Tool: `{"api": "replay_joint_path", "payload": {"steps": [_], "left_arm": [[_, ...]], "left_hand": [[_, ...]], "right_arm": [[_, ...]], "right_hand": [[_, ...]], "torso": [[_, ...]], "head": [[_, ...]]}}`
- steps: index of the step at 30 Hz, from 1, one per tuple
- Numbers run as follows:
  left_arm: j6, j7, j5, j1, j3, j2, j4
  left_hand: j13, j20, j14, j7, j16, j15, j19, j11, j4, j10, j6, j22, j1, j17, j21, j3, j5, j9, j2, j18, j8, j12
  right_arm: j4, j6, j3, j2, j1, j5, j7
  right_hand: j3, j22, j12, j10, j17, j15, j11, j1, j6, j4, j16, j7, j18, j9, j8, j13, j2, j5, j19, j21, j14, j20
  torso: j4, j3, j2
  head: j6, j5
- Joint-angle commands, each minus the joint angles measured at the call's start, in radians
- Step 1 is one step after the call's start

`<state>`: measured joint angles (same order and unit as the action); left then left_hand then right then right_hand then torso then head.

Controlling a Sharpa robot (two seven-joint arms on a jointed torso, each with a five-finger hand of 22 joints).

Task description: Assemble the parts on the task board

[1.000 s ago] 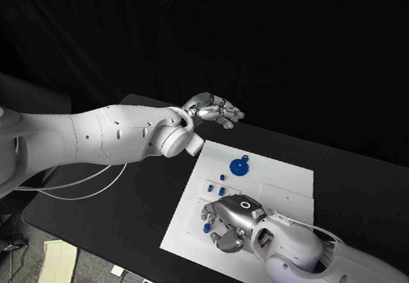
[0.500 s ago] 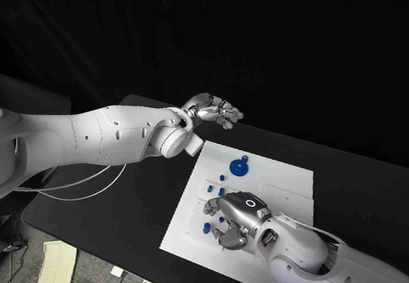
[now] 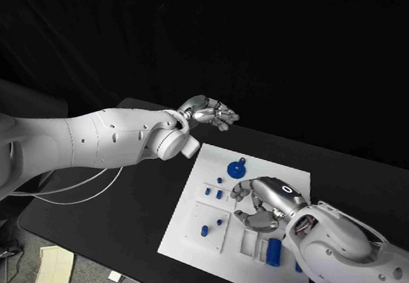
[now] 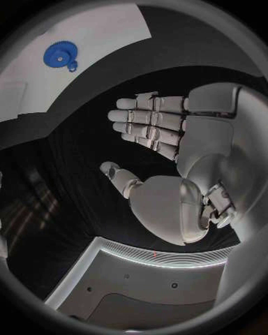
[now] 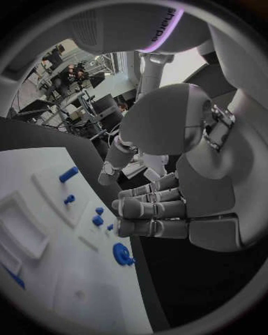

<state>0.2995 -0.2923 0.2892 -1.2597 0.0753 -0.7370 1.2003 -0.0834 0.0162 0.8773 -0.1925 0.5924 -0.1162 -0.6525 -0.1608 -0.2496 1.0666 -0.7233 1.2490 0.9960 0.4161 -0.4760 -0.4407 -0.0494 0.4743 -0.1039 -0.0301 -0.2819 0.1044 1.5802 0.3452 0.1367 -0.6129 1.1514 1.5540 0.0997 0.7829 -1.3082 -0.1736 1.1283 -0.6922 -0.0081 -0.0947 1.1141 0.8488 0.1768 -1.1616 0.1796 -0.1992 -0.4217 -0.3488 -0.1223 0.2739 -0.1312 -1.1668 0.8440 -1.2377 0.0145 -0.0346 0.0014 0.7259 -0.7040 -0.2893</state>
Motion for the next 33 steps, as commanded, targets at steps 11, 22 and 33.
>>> {"api": "replay_joint_path", "payload": {"steps": [11, 22, 33], "left_arm": [[-0.010, -0.016, -0.004, 0.000, 0.020, 0.005, -0.018], [-0.013, -0.019, -0.012, 0.009, 0.031, 0.003, -0.013], [-0.018, -0.024, -0.024, 0.023, 0.033, 0.004, -0.009]], "left_hand": [[0.000, 0.002, 0.006, -0.022, -0.005, -0.002, -0.006, -0.005, 0.008, 0.002, 0.005, 0.002, -0.009, 0.002, 0.005, 0.000, -0.003, -0.001, -0.003, -0.011, -0.008, -0.004], [0.000, 0.002, 0.007, -0.021, -0.006, -0.002, -0.006, -0.005, 0.009, 0.003, 0.005, 0.003, -0.010, 0.003, 0.005, 0.000, -0.003, -0.001, -0.002, -0.011, -0.008, -0.004], [0.000, 0.002, 0.006, -0.022, -0.008, -0.002, -0.007, -0.005, 0.016, 0.003, 0.007, 0.005, -0.023, 0.006, 0.007, 0.007, -0.001, -0.001, -0.004, -0.010, -0.009, -0.005]], "right_arm": [[-0.023, -0.091, -0.012, -0.129, 0.070, -0.351, -0.037], [-0.017, -0.328, -0.004, -0.177, 0.070, -0.473, 0.180], [0.017, -0.439, -0.001, -0.241, 0.071, -0.633, 0.352]], "right_hand": [[-0.100, -0.012, -0.113, 0.164, 0.000, -0.064, 0.056, -0.042, 0.049, -0.034, -0.001, -0.033, -0.063, -0.040, -0.030, -0.118, -0.035, 0.082, -0.020, 0.004, -0.019, 0.015], [-0.112, -0.024, -0.831, 0.015, -0.134, -0.096, 0.088, -0.145, 0.033, -0.143, -0.133, -0.059, -0.063, -0.066, -0.002, -0.789, -0.070, 0.080, -0.059, 0.066, -0.029, 0.034], [-0.097, -0.022, -0.959, 0.008, -0.199, -0.100, 0.094, -0.241, 0.051, -0.201, -0.170, -0.065, -0.063, -0.103, -0.011, -0.900, -0.095, 0.082, -0.058, 0.103, -0.031, 0.039]], "torso": [[-0.0090, 0.0063, -0.006], [-0.0159, 0.0148, -0.012], [-0.0247, 0.0177, -0.026]], "head": [[0.021, 0.037], [0.020, 0.085], [0.001, 0.186]]}}
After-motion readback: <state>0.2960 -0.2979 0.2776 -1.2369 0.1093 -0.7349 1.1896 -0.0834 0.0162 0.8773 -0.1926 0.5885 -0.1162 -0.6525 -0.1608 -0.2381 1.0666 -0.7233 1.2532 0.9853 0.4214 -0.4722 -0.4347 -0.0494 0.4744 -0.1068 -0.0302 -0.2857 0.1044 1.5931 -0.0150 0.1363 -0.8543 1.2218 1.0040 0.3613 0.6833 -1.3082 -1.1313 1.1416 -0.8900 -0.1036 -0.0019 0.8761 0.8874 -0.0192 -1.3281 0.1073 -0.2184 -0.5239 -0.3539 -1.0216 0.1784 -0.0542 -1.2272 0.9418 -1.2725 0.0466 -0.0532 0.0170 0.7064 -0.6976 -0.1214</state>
